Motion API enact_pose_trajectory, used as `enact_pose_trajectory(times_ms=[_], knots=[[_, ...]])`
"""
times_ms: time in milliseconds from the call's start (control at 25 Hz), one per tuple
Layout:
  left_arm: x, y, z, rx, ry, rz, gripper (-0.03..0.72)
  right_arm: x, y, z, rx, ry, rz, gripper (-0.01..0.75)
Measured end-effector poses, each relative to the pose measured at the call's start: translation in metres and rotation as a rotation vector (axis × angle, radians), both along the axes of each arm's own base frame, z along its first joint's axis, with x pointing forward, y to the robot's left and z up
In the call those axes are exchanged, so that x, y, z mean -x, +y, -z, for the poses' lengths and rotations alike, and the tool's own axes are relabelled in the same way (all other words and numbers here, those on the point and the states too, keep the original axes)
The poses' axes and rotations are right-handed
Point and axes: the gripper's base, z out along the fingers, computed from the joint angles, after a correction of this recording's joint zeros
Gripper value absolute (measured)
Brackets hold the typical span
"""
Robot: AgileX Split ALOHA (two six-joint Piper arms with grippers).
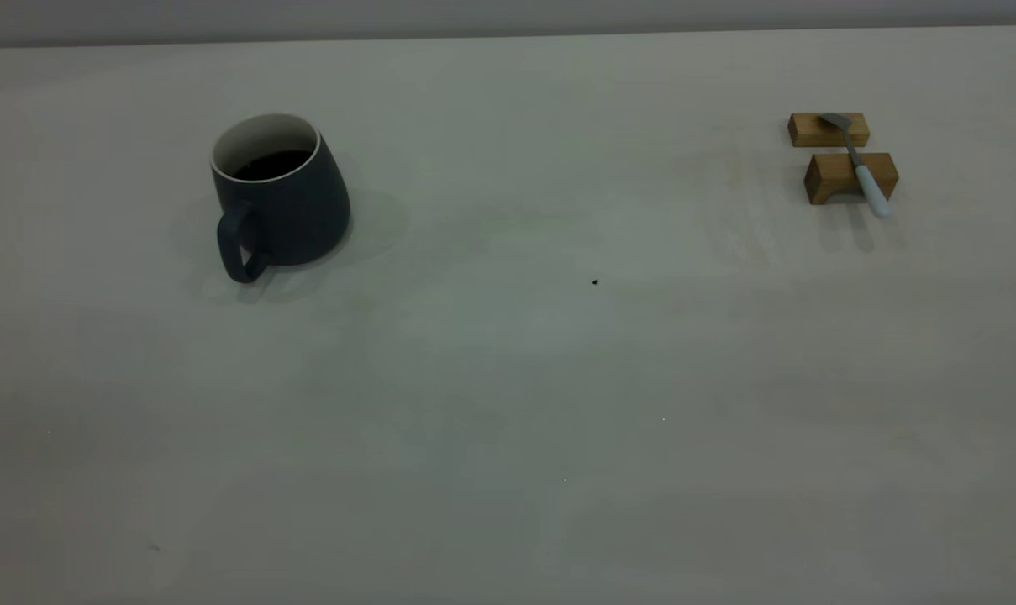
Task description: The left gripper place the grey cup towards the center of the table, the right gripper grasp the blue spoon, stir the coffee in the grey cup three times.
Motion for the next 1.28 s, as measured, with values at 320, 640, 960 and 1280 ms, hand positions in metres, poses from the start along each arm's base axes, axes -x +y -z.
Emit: enact_pose_trajectory(times_ms=[320, 640, 960, 1280], knots=[[0.0, 0.0, 0.0, 0.002, 0.0, 0.001, 0.563, 0.0, 0.0, 0.0, 0.0, 0.0, 0.0, 0.241], [-0.032, -0.001, -0.02, 0.004, 0.089, -0.003, 0.563, 0.0, 0.0, 0.0, 0.0, 0.0, 0.0, 0.241], [-0.141, 0.001, -0.046, -0.134, 0.228, 0.071, 0.563, 0.0, 0.0, 0.0, 0.0, 0.0, 0.0, 0.241], [-0.26, -0.007, -0.013, -0.142, 0.403, 0.205, 0.6, 0.0, 0.0, 0.0, 0.0, 0.0, 0.0, 0.241]])
